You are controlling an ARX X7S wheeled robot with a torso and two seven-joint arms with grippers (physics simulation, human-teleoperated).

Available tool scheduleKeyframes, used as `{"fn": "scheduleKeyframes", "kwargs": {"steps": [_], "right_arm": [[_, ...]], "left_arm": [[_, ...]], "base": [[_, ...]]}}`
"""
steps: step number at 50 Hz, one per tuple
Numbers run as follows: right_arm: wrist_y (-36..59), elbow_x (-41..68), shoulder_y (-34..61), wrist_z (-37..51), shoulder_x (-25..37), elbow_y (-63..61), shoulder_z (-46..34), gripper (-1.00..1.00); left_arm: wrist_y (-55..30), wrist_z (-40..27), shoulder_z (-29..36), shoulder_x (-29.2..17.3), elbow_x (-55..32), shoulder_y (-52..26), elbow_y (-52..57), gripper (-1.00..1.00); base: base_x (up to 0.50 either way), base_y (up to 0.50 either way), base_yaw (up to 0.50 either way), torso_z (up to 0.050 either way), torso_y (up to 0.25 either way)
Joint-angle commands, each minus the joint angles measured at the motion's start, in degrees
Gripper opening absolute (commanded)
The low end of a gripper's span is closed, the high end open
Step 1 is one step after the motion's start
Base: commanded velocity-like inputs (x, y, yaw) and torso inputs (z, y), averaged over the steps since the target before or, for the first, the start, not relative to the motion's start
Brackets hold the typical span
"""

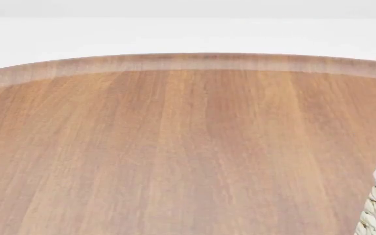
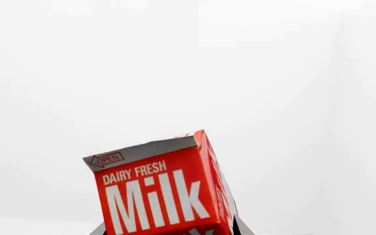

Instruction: Pick the milk and place it in the basket.

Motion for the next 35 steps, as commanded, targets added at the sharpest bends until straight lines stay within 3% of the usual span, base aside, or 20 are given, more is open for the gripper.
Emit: {"fn": "scheduleKeyframes", "kwargs": {"steps": [1, 17, 35], "right_arm": [[4.1, 1.8, 0.9, -7.3, 6.1, -1.8, 3.8, -1.0], [3.1, 4.3, -6.8, -16.8, 12.0, -1.2, 7.6, -1.0], [-0.3, 0.8, -7.4, -19.5, 13.0, 7.6, -0.1, -1.0]], "left_arm": [[0.4, 1.1, -0.8, 1.0, 1.0, 0.1, -0.1, 1.0], [0.4, 0.9, -1.1, 0.7, 0.9, 0.4, 0.1, 1.0], [0.7, 0.9, -1.0, 0.5, 0.8, 0.4, -0.1, 1.0]], "base": [[0.0, 0.0, 0.0, 0.0, 0.0], [0.0, 0.0, 0.0, 0.001, 0.001], [0.0, 0.0, 0.0, 0.001, 0.001]]}}
